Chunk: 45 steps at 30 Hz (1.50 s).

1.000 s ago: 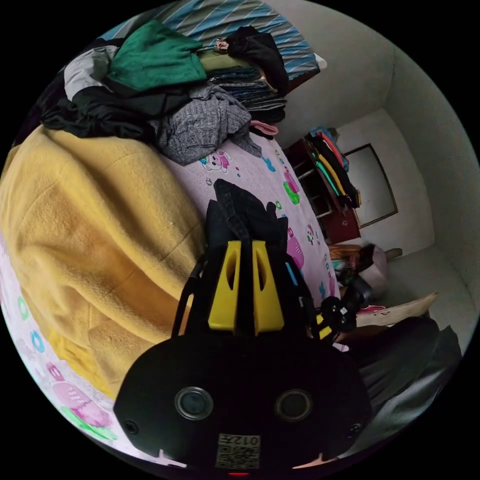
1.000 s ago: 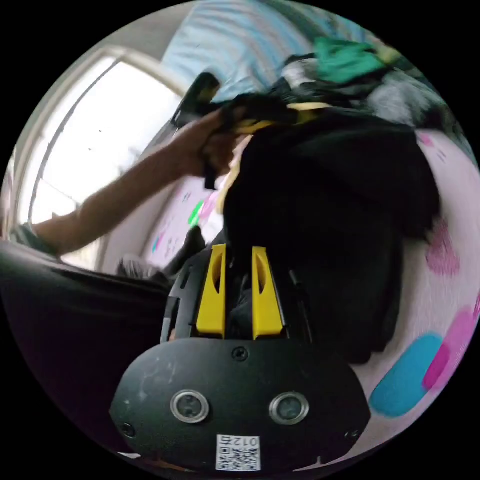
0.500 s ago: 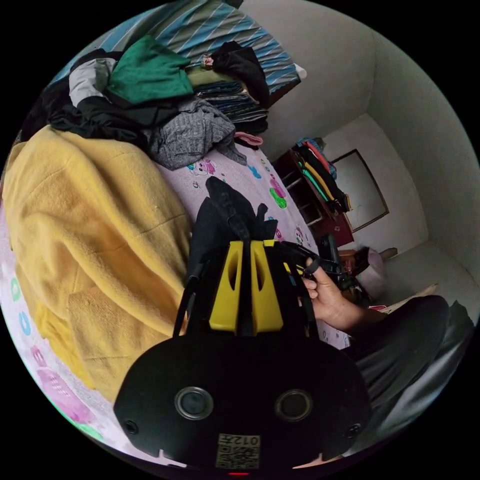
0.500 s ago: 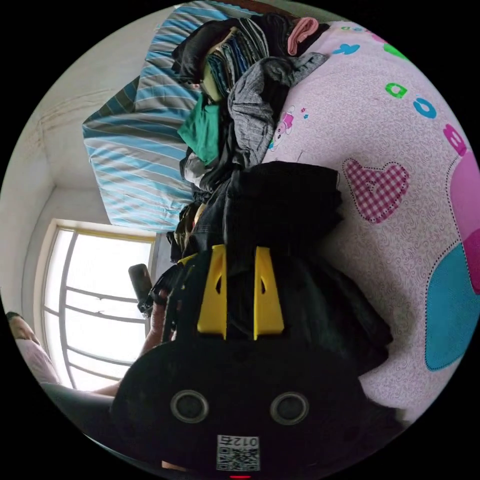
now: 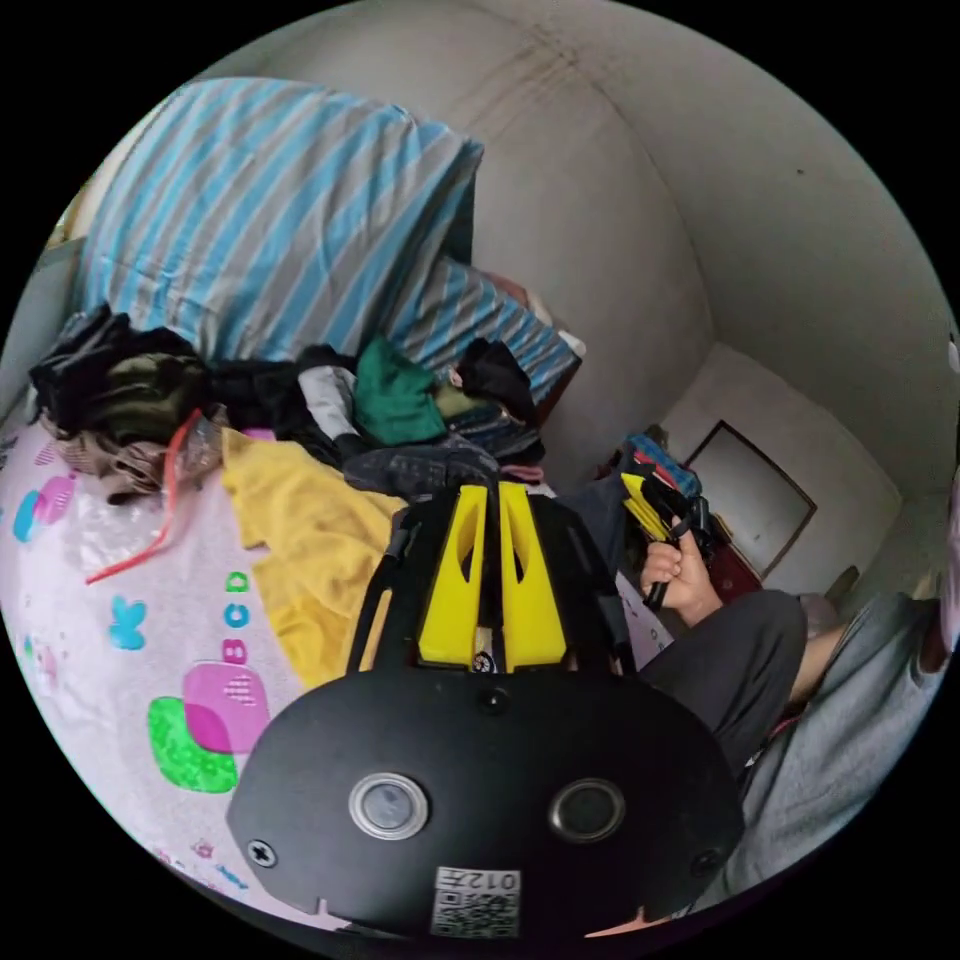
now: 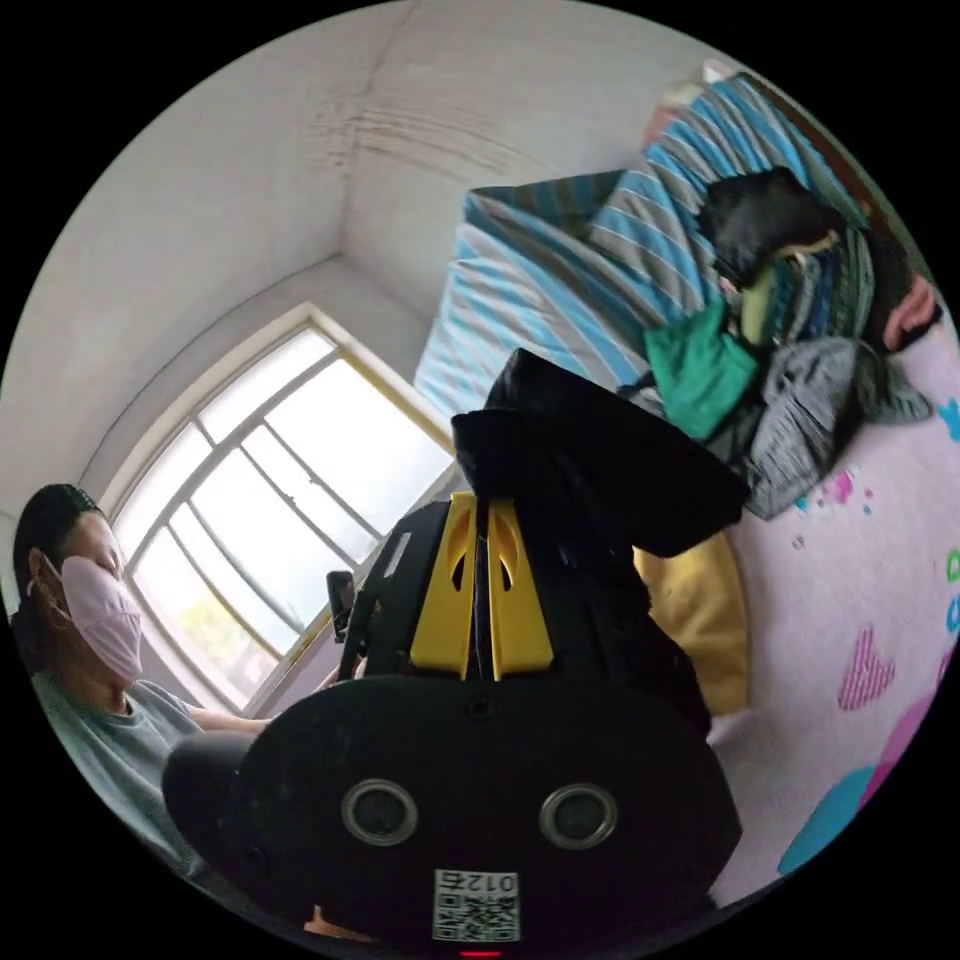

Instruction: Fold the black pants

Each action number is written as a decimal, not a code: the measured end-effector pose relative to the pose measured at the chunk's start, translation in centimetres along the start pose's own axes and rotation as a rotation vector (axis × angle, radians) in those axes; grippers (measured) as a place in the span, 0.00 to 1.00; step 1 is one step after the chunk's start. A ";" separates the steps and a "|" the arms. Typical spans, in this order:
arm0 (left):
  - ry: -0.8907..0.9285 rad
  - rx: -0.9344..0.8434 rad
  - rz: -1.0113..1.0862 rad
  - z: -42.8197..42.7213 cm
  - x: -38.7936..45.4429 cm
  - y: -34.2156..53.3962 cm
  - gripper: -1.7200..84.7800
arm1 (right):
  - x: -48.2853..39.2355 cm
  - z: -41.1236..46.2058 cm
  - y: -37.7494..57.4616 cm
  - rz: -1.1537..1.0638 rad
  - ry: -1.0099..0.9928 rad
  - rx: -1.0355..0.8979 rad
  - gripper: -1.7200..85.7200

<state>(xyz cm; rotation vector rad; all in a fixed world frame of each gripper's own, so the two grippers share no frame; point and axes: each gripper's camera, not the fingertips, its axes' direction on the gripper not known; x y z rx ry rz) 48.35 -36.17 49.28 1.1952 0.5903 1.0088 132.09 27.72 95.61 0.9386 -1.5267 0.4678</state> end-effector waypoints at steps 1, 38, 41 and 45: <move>-0.052 0.039 -0.008 -4.2 -0.3 1.1 0.04 | -1.6 0.8 -1.0 -0.032 -0.040 0.005 0.01; -1.023 0.766 -0.805 -70.0 -8.9 58.3 0.04 | -15.6 61.8 3.4 -0.117 -0.089 -0.480 0.02; -1.133 0.791 -0.773 -69.3 -9.0 59.2 0.04 | -10.1 68.8 4.9 -0.127 -0.099 -0.567 0.02; -1.180 0.623 -1.112 -64.8 -12.9 67.9 0.04 | 1.5 78.6 10.2 -0.064 -0.053 -0.852 0.04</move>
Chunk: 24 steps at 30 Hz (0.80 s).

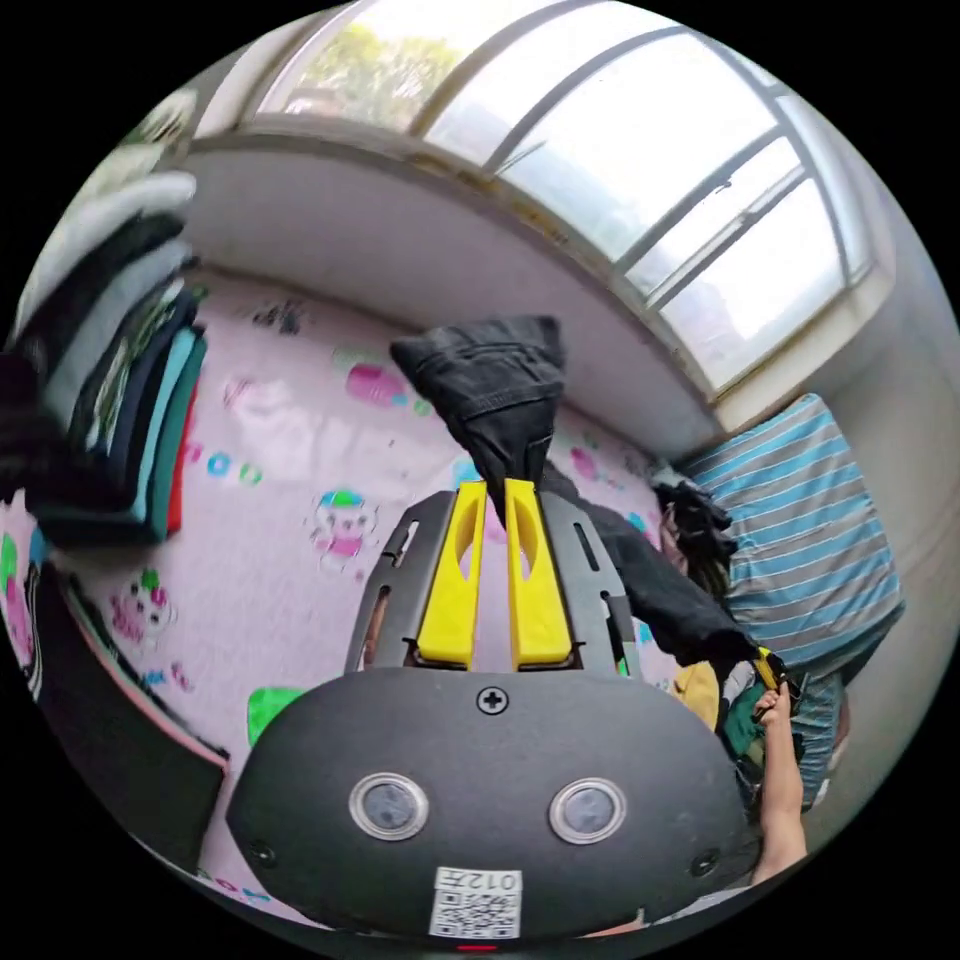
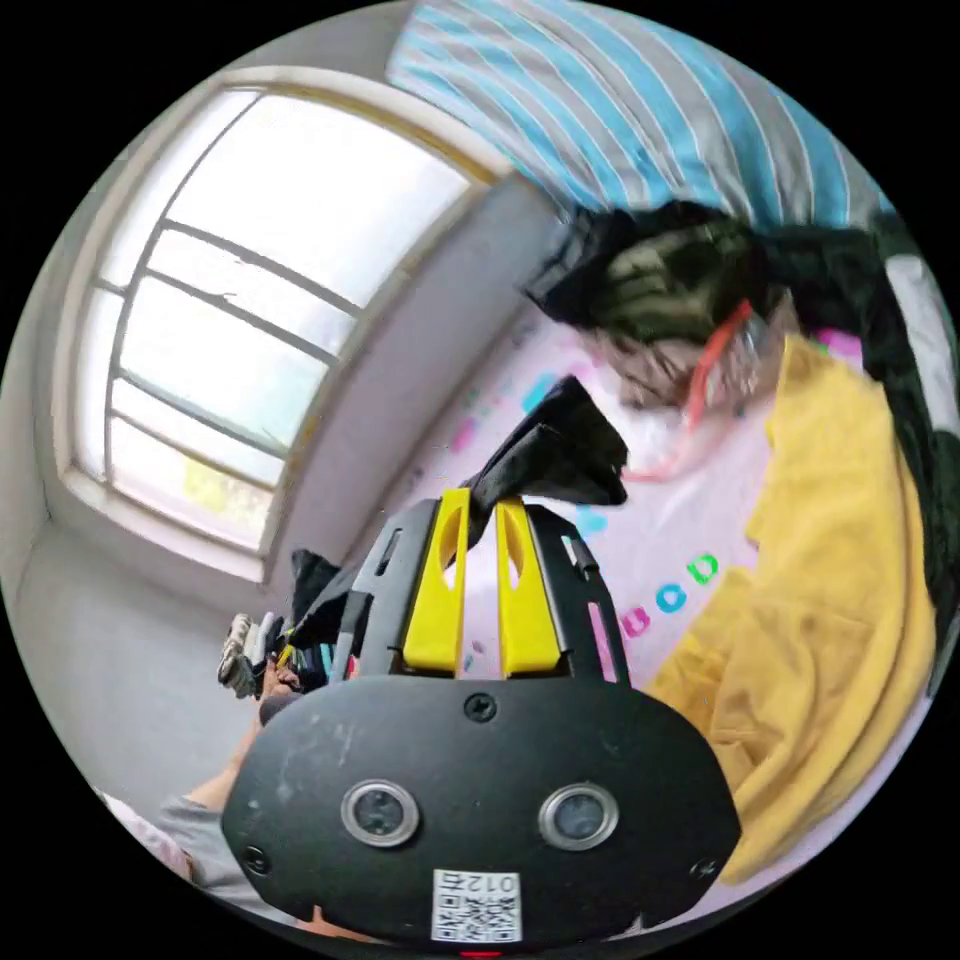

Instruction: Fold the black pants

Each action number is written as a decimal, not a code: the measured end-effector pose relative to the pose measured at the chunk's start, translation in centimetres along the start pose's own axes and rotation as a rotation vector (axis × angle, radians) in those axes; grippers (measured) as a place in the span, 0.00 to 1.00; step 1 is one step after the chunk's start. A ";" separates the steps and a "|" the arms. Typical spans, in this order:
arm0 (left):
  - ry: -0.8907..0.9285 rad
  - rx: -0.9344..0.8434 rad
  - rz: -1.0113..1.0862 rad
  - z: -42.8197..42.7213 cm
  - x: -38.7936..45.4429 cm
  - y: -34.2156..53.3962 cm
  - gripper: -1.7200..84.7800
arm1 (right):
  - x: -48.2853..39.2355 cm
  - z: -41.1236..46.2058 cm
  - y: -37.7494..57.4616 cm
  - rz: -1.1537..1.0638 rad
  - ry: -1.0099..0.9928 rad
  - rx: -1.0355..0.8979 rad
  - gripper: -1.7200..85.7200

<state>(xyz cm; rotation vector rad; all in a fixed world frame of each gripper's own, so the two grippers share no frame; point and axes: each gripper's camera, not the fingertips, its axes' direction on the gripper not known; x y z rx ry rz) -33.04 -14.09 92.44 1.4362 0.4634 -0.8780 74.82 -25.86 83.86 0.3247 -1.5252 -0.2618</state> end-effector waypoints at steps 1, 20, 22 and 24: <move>-0.040 -0.037 -0.050 1.3 -2.2 2.4 0.04 | 4.4 3.3 0.0 0.077 0.054 -0.080 0.04; -0.166 -0.292 0.428 16.1 10.1 -8.0 0.06 | 6.4 13.1 -1.5 0.030 0.081 0.082 0.01; -0.152 -0.329 0.389 20.9 10.4 -10.2 0.08 | 4.3 12.9 -2.2 -0.048 0.177 0.064 0.01; -0.159 -0.349 0.366 24.1 10.6 -11.6 0.09 | 3.6 14.5 -2.6 -0.101 0.288 -0.011 0.01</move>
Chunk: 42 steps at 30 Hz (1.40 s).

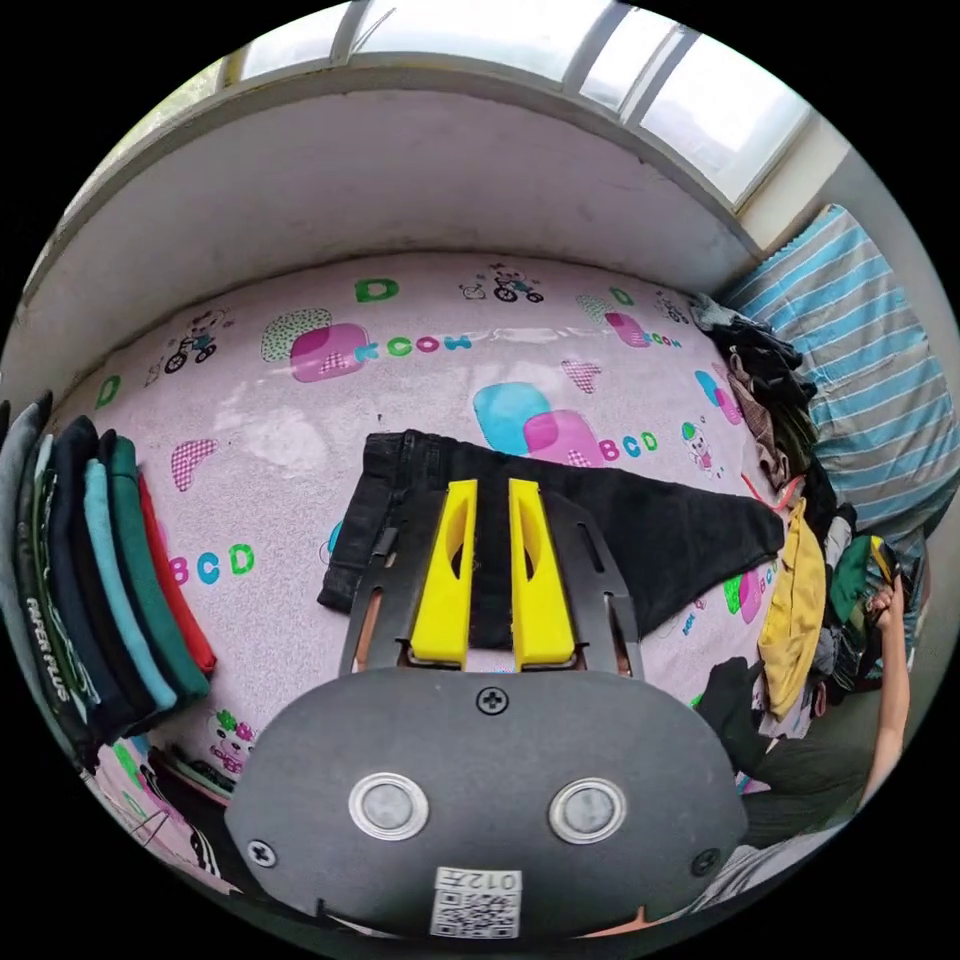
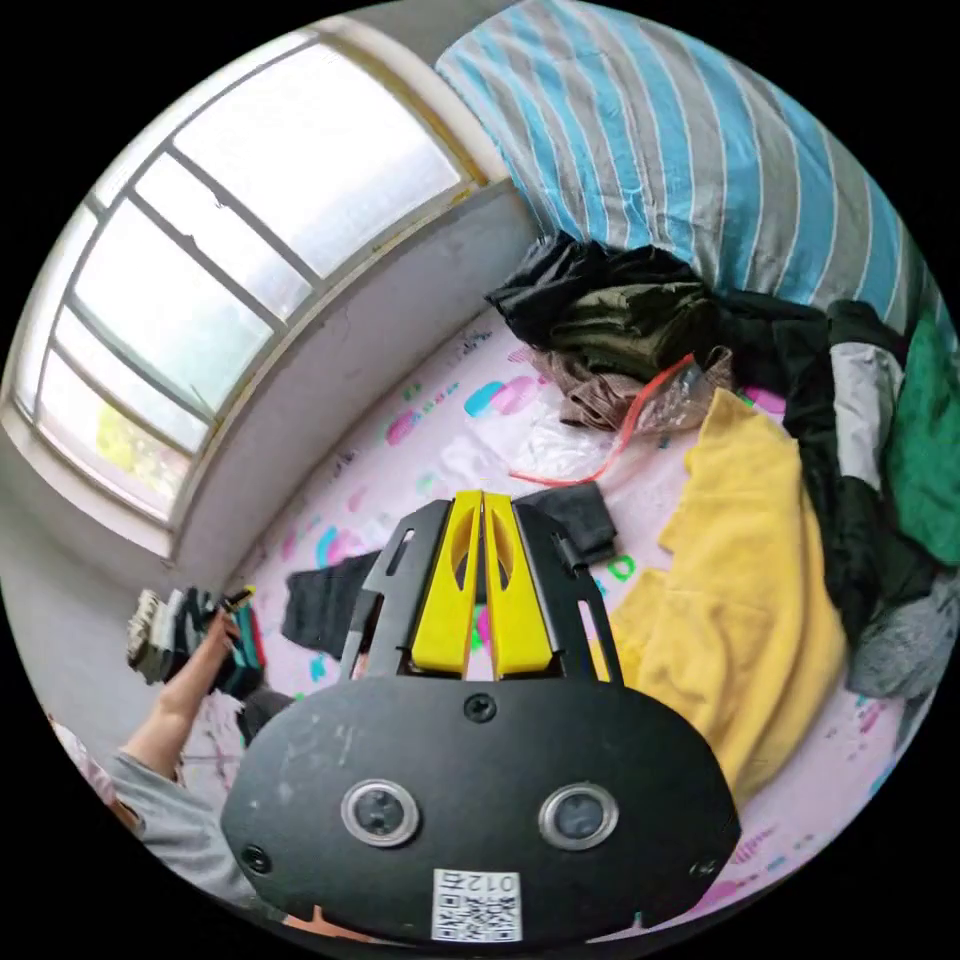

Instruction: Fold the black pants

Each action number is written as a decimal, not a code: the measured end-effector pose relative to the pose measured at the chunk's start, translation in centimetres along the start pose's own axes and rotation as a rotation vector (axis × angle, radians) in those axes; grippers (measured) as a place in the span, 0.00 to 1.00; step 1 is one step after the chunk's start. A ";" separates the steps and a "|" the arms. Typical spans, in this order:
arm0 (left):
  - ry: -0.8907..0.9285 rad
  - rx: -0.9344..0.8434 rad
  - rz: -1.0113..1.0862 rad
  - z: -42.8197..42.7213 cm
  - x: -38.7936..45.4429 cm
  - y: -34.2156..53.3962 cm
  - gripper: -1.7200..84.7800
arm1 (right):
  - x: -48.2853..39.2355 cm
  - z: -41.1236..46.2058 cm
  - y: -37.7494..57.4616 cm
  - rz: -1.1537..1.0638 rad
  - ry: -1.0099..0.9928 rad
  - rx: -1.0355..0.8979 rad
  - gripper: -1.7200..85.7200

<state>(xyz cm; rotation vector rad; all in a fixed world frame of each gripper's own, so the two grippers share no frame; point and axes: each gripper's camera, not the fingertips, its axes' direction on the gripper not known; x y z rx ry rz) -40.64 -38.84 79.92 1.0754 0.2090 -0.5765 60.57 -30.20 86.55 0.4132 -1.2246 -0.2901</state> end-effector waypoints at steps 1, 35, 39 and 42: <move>-0.016 -0.014 -0.019 1.5 0.0 -1.6 0.10 | -0.2 1.8 -0.1 -0.023 0.074 -0.072 0.01; -0.326 -0.246 0.103 16.3 9.5 -21.7 0.03 | -3.0 59.4 -1.9 -0.773 0.457 -0.792 0.08; -0.369 -0.240 0.170 15.8 10.4 -22.0 0.03 | -3.6 60.3 -1.6 -0.794 0.445 -0.799 0.02; -0.371 -0.195 0.191 13.9 10.2 -21.9 0.03 | -3.9 59.7 -0.4 -0.857 0.468 -0.811 0.01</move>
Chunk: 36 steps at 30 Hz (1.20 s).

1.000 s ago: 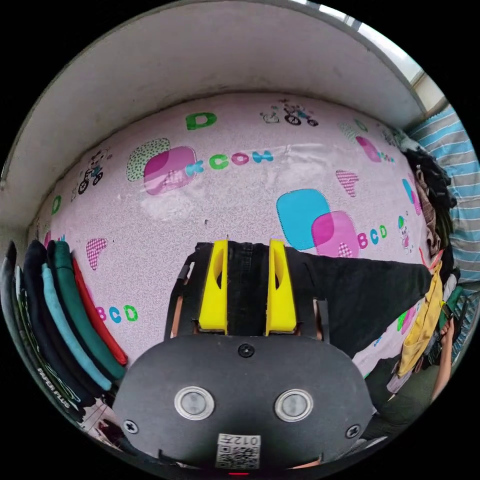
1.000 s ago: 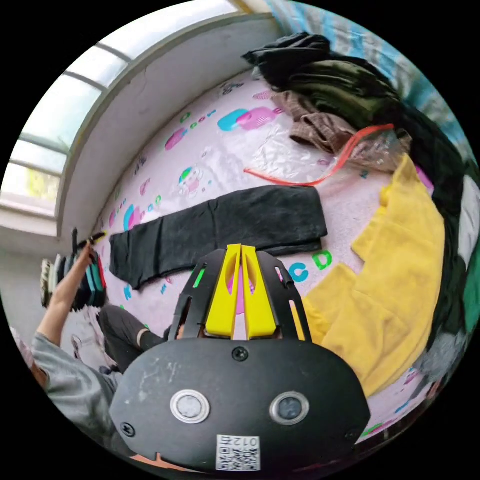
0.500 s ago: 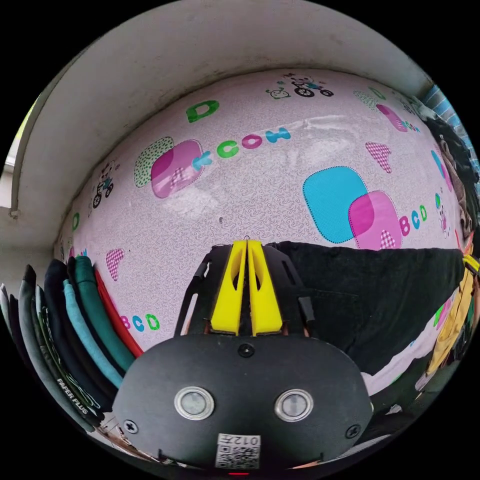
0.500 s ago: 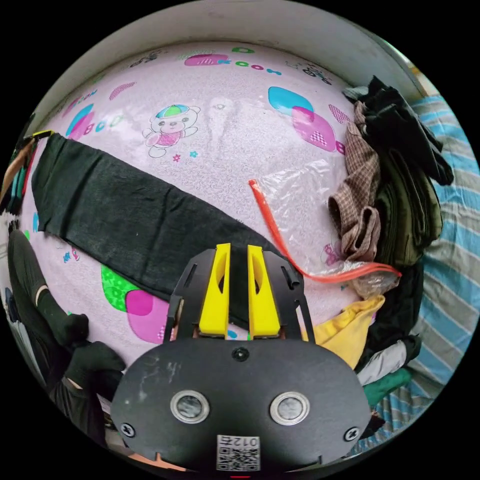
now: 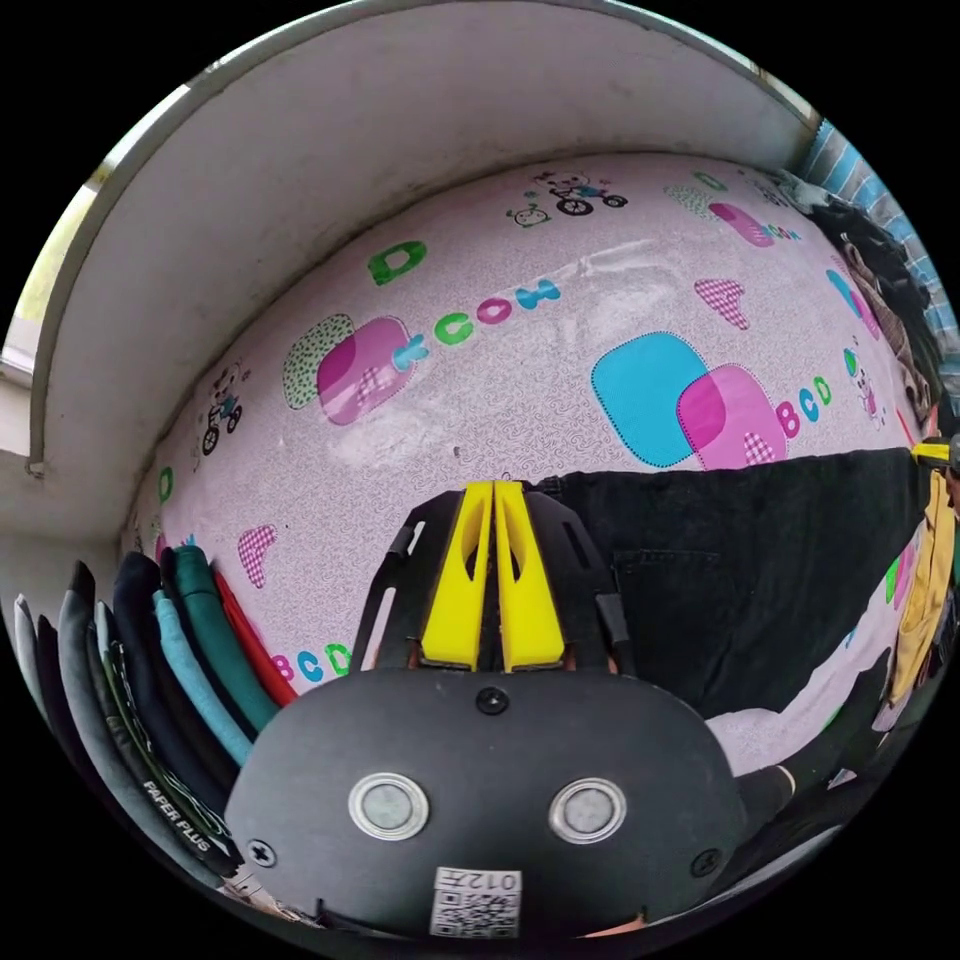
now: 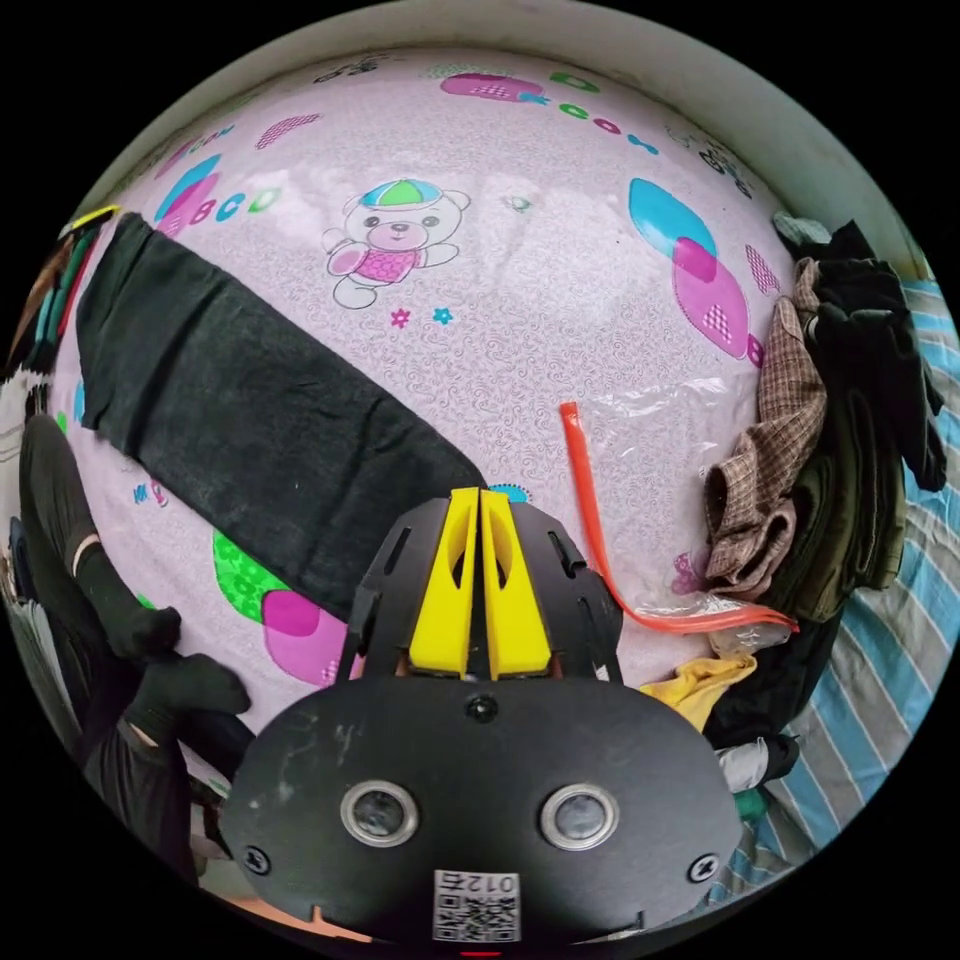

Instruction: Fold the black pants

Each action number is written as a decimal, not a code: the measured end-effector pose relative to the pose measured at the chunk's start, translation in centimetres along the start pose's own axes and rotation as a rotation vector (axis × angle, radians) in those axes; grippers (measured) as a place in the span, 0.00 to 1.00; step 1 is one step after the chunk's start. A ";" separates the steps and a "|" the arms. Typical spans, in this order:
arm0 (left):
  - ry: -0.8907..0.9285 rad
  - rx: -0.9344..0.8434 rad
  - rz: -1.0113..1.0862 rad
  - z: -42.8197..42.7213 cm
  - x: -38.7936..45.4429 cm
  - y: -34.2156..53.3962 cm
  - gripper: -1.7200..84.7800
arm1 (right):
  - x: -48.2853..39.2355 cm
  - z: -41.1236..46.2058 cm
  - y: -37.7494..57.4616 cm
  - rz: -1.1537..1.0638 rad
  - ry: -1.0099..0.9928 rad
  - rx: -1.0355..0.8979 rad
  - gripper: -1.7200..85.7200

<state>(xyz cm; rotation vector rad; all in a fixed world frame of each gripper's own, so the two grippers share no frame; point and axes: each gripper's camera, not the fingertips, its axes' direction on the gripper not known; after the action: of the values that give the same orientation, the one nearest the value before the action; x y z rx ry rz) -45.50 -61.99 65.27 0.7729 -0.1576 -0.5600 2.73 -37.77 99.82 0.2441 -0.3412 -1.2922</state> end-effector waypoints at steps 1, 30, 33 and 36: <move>0.003 0.022 -0.011 -0.8 -0.7 0.5 0.03 | -0.1 -0.3 0.7 -0.009 -0.006 0.001 0.01; 0.575 -0.037 -0.531 6.2 -4.0 1.6 0.22 | -10.1 0.9 31.1 -0.073 -0.439 0.029 0.01; 0.479 -0.080 -0.530 7.3 -3.3 0.3 0.20 | -9.0 1.8 32.6 -0.063 -0.497 0.042 0.01; 0.445 -0.095 -0.540 8.3 -2.6 -0.6 0.18 | -7.6 2.4 34.0 -0.052 -0.561 0.059 0.01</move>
<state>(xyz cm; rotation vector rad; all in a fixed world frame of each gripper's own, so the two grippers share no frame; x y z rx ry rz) -50.69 -66.10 70.87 0.8308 0.4998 -0.8796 30.42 -21.54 113.59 -0.0682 -0.8549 -1.3903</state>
